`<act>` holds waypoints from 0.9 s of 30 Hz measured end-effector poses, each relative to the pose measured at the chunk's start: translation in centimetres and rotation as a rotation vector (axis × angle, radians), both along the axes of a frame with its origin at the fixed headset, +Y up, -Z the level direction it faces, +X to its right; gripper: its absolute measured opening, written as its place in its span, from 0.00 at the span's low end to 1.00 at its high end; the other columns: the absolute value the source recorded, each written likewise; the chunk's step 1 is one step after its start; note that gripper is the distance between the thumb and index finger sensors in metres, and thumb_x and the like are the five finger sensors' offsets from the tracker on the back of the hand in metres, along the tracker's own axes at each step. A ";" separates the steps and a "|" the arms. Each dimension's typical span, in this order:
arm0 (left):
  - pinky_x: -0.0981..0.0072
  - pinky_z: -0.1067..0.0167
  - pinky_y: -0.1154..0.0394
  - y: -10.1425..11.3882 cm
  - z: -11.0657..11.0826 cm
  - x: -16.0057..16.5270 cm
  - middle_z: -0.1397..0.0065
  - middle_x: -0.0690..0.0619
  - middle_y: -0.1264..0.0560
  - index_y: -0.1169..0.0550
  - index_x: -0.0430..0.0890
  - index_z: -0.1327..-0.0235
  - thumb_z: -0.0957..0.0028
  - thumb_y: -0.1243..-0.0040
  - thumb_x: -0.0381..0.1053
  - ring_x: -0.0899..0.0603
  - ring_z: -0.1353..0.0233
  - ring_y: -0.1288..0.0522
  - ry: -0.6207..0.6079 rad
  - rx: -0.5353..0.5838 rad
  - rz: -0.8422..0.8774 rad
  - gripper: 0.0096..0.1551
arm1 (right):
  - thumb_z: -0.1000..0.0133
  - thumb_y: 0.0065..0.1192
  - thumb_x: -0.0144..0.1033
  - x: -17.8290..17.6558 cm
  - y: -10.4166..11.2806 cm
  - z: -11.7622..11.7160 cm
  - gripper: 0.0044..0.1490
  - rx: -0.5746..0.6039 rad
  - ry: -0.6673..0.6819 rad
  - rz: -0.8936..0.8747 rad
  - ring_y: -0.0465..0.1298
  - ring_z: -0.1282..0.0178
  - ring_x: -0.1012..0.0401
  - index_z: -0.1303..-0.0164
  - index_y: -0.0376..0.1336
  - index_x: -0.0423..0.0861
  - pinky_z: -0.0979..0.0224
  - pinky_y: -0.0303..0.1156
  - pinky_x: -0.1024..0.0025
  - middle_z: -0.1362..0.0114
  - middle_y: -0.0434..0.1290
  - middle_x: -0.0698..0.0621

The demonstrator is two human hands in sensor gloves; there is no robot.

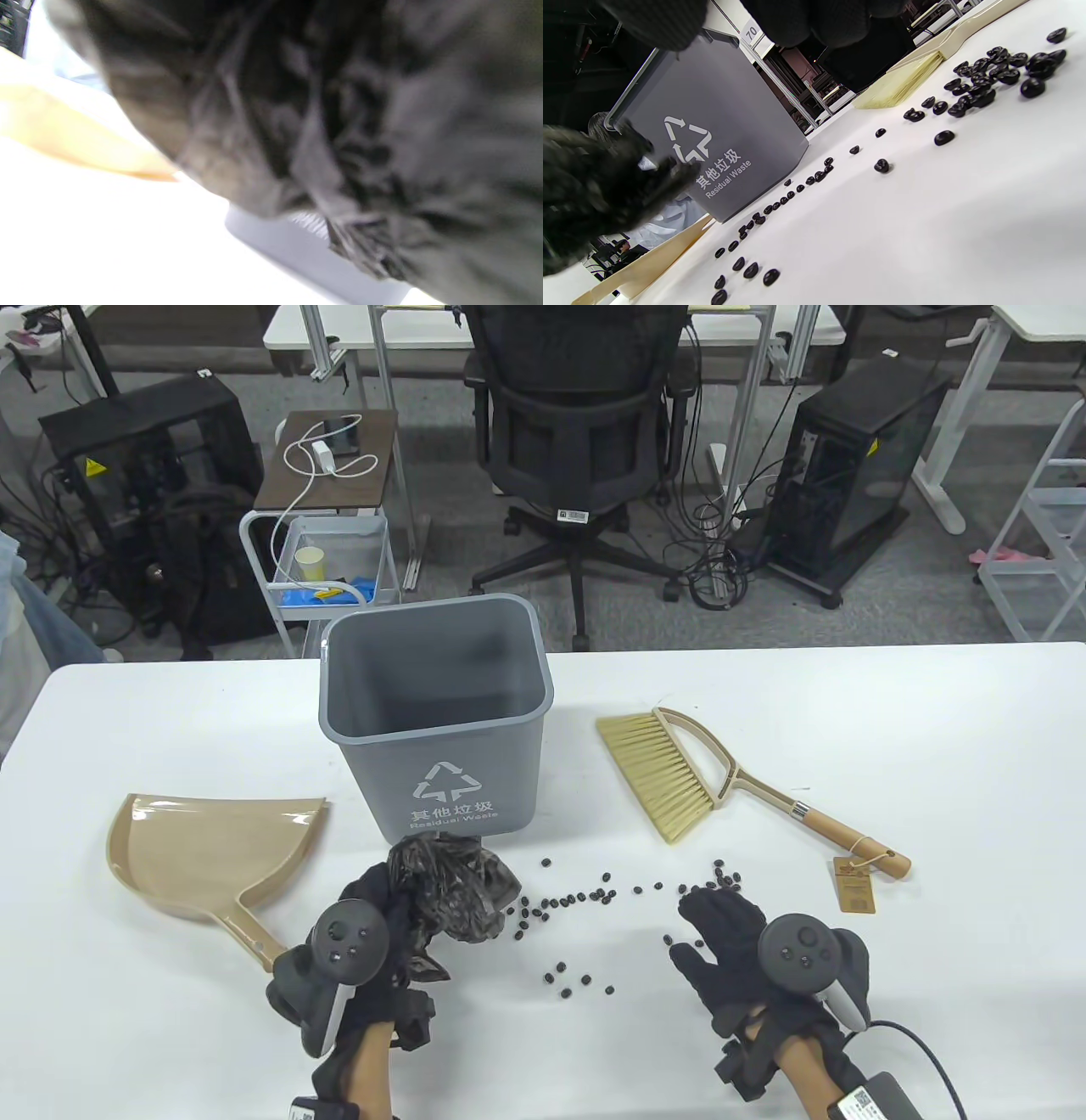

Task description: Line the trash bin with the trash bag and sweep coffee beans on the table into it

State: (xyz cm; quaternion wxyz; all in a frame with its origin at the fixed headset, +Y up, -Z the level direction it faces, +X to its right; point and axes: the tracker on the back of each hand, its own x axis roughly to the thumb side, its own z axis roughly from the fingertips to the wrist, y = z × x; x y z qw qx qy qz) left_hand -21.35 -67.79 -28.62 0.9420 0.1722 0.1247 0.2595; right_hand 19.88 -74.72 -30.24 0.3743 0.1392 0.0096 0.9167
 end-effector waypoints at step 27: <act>0.47 0.38 0.24 1.7 -4.4 13.8 0.35 0.51 0.18 0.22 0.51 0.37 0.41 0.34 0.52 0.45 0.39 0.17 -0.509 0.265 0.401 0.20 | 0.48 0.58 0.59 2.9 3.9 1.3 0.55 0.162 -0.113 -0.335 0.31 0.20 0.41 0.23 0.34 0.50 0.21 0.34 0.40 0.17 0.35 0.43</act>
